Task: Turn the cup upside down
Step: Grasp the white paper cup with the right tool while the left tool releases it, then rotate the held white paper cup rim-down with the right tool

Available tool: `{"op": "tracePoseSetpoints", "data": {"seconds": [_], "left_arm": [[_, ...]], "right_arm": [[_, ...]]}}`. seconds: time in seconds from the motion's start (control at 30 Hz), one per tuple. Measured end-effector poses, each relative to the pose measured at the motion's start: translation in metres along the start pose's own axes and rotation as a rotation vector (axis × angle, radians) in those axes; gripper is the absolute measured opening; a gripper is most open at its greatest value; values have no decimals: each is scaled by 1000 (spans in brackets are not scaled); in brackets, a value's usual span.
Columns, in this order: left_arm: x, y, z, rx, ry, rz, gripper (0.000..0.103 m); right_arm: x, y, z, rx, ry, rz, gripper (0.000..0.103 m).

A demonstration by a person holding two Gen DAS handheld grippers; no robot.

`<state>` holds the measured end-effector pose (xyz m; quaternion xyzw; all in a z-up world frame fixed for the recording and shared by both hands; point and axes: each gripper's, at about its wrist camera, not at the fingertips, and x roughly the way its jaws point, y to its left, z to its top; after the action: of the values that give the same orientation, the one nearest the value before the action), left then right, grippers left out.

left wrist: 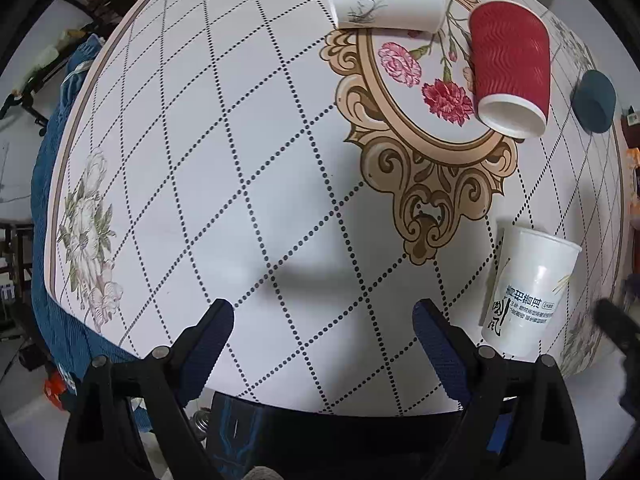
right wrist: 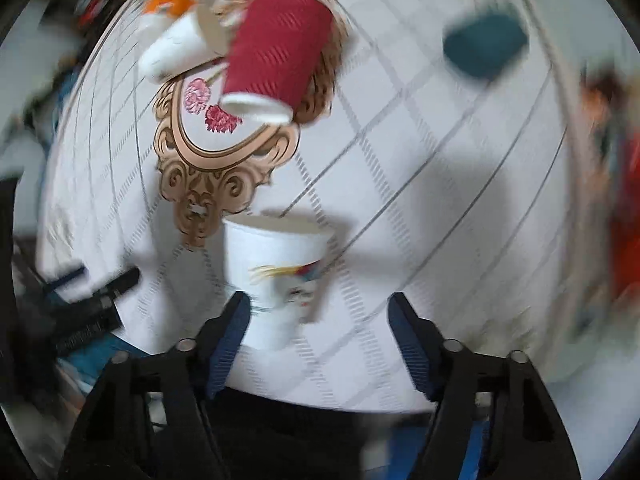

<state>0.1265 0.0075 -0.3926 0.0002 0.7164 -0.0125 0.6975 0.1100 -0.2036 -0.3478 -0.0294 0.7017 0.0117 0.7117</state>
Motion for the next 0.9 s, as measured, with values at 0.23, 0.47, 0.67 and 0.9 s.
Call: {"op": "tracePoseSetpoints", "data": {"seconds": [0.23,0.47,0.67,0.9], "left_arm": [[19,-13,0,32,-7,4,92],[35,-11,-6,41,-6,38,92],[48,-3,-9,30,-4,71,92],[64,17,-17,3,8,82,92]], "right_arm": [[-30,58,-14,-819,-152,-471,83],[20,99,-77,-1713,-156,-833,83],[59,90,-103,-2155,-101,-937,83],[89,71,-114,-2504,-65,-1001,83]]}}
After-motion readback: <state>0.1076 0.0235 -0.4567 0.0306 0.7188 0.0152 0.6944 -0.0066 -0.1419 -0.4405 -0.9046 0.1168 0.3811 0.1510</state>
